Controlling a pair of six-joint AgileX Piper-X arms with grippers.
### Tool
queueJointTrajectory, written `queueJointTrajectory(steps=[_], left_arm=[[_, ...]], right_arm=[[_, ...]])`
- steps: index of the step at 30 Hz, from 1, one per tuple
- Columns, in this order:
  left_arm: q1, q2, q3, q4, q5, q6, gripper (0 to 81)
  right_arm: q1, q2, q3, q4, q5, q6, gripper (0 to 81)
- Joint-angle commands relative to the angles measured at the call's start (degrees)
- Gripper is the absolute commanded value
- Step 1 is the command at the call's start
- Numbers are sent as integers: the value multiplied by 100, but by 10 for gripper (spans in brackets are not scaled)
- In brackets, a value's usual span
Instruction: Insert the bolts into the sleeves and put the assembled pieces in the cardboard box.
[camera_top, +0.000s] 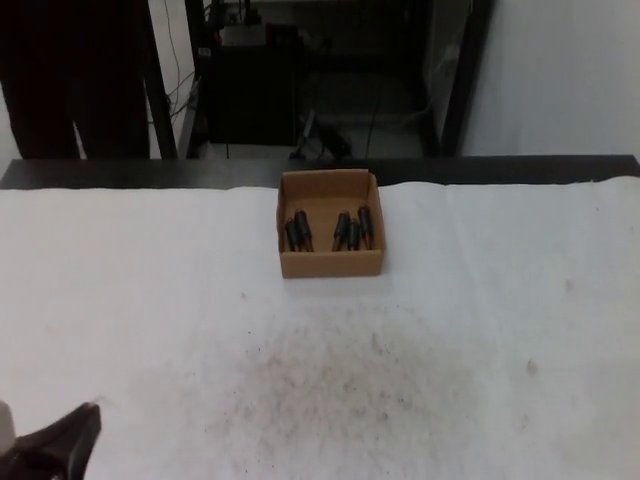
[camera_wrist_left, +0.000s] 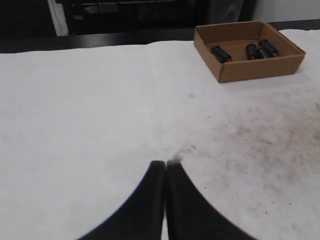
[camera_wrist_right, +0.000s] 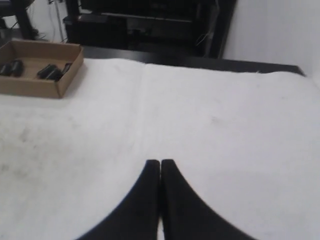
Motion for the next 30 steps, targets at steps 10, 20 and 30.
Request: queueJointTrajectory(steps=[10,20,30], left_arm=[[4,20,522,-15,679,-834,3],[4,39,522,-37,460,-812,3],[4,39,522,28,432,-335,3]], right_arm=[[-8,53,661,-194,-653,-168,2],[-8,53,890,-867,-618,-514,2],[-8,53,909,-1393,-628,-514,2]])
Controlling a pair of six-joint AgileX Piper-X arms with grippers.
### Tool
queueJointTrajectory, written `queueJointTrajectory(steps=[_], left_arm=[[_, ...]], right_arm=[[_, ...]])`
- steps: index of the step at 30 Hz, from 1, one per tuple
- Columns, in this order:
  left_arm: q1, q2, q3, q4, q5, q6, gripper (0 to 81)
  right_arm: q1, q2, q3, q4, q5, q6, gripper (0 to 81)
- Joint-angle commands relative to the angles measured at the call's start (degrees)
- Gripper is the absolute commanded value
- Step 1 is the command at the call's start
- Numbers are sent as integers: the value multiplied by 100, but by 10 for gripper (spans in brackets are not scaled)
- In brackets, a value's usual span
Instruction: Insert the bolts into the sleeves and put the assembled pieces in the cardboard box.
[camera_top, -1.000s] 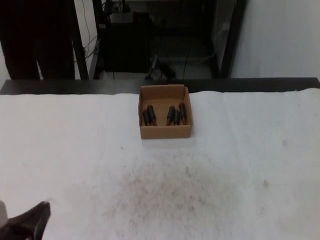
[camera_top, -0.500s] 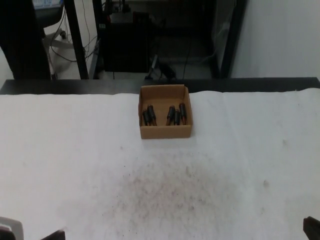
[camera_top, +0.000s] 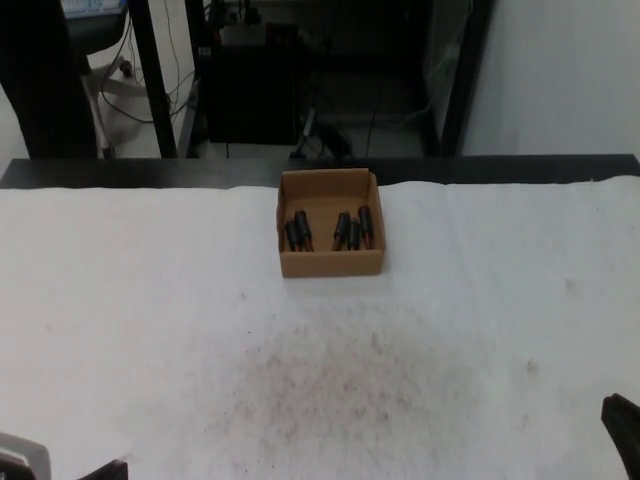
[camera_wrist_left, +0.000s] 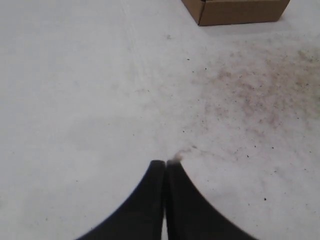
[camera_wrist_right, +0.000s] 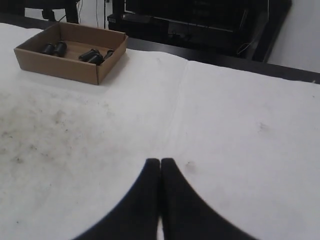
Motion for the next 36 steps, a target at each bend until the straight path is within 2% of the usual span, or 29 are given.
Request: queueJointTrajectory(steps=[1,10,12,18,36], left_arm=[[4,39,-58,-37,-14,101,3],[4,39,-58,-45,-58,70,3],[4,39,-58,-45,-111,116,3],[4,39,-58,77,-704,67,3],[4,39,-58,77,-704,67,3]], right_arm=[[-8,41,0,-113,-23,-35,2],[-8,41,231,52,-23,-35,2],[-8,41,231,444,-38,-35,2],[-22,41,231,662,-39,-182,2],[-22,41,231,637,-39,-182,2]])
